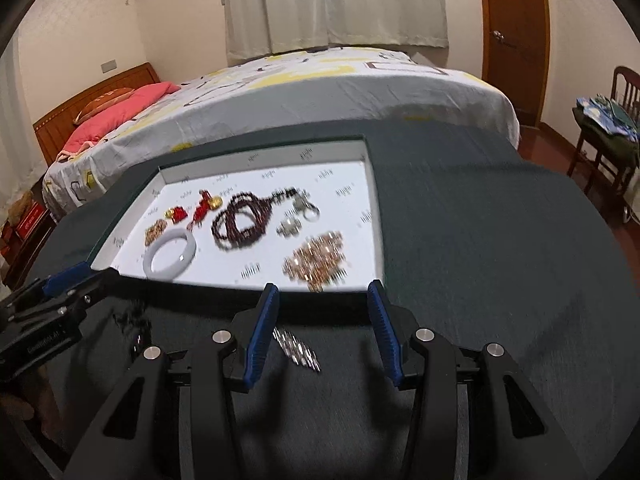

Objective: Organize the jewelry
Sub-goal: 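Lift both open grippers out of the box toward the remaining jewelry, then grasp black cord pendant with left gripper while right gripper grasps rhinestone brooch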

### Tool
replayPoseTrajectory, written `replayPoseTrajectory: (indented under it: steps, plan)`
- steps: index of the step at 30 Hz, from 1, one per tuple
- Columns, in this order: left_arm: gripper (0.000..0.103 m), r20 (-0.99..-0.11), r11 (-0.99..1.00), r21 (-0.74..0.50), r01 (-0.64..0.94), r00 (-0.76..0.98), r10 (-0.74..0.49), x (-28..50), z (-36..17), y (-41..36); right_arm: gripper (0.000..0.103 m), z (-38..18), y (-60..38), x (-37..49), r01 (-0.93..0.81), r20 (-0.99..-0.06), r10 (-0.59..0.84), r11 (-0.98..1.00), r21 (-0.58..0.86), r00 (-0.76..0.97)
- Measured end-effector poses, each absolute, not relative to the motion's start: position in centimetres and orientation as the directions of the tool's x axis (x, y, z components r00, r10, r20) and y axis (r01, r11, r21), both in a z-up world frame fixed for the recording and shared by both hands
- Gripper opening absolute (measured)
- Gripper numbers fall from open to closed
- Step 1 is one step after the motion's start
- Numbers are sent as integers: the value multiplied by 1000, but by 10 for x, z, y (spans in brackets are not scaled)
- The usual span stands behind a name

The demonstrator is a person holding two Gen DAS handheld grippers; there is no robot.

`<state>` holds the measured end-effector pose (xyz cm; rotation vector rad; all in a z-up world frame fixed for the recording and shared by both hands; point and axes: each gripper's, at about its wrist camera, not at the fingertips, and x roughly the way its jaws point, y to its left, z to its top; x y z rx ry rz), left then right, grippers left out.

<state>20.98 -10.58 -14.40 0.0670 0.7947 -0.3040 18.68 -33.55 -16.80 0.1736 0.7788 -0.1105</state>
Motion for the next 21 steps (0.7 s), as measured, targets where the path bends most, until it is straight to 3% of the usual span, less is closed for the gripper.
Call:
replayPoseTrajectory:
  steps: [3, 10, 18, 21]
  plan:
    - [62, -731, 955, -52, 293, 640, -236, 201, -153, -111, 46, -171, -339, 178, 171, -709, -33, 978, 124, 704]
    - [44, -773, 954, -35, 299, 596, -216, 192, -175, -121, 46, -176, -346, 167, 185, -713, -25, 972, 148, 700]
    - [39, -784, 952, -25, 304, 585, -207, 189, -182, -123, 46, -178, -345, 167, 177, -714, -13, 972, 156, 700]
    - [18, -783, 947, -15, 322, 585, -211, 188, -182, -122, 46, -181, -344, 168, 177, -719, -15, 973, 150, 695]
